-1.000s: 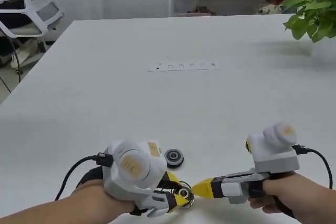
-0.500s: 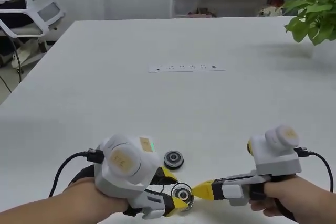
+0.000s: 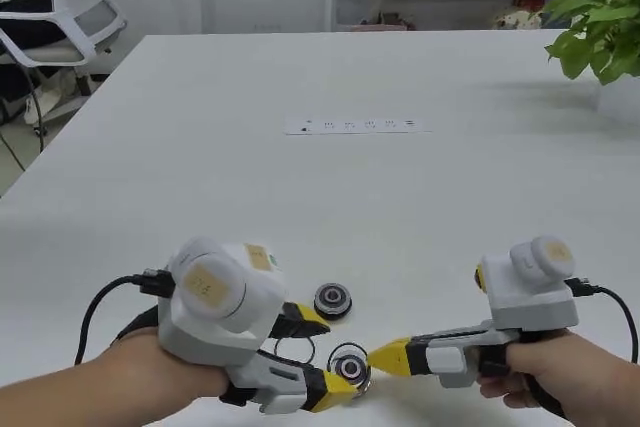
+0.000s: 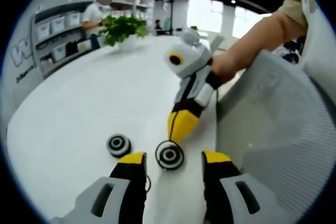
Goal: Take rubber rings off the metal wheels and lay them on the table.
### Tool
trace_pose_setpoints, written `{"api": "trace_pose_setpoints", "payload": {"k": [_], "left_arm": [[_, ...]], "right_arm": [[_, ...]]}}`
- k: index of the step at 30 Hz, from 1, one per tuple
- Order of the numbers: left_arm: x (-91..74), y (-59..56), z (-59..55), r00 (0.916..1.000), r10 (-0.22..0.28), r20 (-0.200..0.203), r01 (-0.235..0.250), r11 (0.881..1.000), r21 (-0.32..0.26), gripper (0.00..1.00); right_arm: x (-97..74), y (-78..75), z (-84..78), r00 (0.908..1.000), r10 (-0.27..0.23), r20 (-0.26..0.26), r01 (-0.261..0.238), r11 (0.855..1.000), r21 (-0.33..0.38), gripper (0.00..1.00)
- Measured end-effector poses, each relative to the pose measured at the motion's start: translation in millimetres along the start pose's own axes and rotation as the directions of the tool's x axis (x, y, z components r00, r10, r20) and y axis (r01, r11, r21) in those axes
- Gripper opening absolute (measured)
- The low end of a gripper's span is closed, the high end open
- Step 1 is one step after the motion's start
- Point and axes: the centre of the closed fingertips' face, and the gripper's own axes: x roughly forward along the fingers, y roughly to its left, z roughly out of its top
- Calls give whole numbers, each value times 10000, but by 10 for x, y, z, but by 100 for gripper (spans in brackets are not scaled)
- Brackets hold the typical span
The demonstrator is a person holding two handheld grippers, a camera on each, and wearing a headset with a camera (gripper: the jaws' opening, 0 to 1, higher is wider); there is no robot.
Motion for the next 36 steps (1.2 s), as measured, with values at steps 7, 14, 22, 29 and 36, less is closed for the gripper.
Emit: {"api": "trace_pose_setpoints", "payload": {"k": [7, 14, 22, 29, 36], "left_arm": [[-82, 17, -5, 10000, 99, 8, -99, 9998, -157, 47], [-161, 5, 14, 9998, 167, 72, -165, 9996, -236, 53], [-273, 10, 24, 9992, 350, 187, -344, 9989, -327, 57], [-392, 48, 13, 9977, 593, 321, -576, 9970, -526, 59], [-527, 91, -26, 9953, 872, 427, -837, 9934, -786, 62]], "right_arm": [[-2, 5, 6, 10000, 22, 33, -22, 10000, -18, 0], [-6, 13, 27, 10000, 38, 88, -38, 10000, -51, 0], [-21, 31, 63, 9997, 54, 222, -54, 10000, -25, 0], [-14, 71, 78, 9998, 138, 135, -136, 9998, -153, 0], [-4, 119, 123, 9998, 211, 74, -209, 9994, -267, 0]]}}
